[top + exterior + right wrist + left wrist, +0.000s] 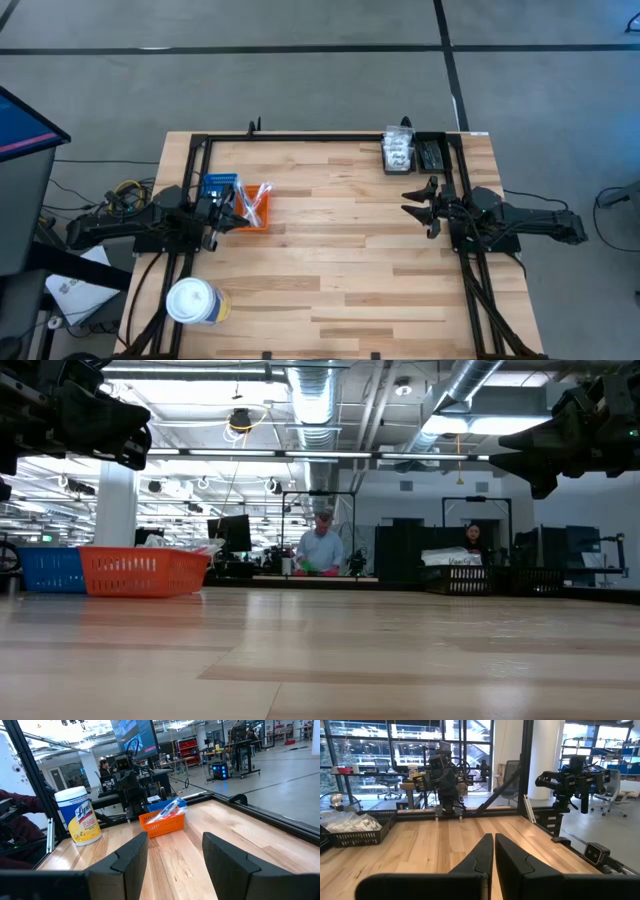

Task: Pick & Place Travel size toiletries
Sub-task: Return to Home Position

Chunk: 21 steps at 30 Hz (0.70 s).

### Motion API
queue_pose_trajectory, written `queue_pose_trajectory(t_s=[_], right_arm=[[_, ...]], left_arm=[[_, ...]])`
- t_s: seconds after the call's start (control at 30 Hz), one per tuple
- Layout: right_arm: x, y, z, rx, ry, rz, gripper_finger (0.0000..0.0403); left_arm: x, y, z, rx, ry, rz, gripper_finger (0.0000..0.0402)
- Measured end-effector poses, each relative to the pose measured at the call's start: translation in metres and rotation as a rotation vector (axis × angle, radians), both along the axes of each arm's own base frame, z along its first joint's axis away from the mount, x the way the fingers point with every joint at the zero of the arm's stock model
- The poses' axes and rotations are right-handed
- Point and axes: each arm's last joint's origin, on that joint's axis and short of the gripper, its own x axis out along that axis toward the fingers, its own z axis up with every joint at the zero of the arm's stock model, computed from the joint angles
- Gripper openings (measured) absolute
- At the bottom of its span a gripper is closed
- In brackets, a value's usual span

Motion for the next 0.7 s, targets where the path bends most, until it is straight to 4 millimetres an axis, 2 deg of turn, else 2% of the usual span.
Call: queue_pose_trajectory(t_s=[0.7], right_arm=[[0.0000,0.0000,-0.0001,0.000,0.000,0.000,0.0182]], left_arm=[[-0.0001,0.0000,0.0008,0.001,-0.008,0.000,0.0013]])
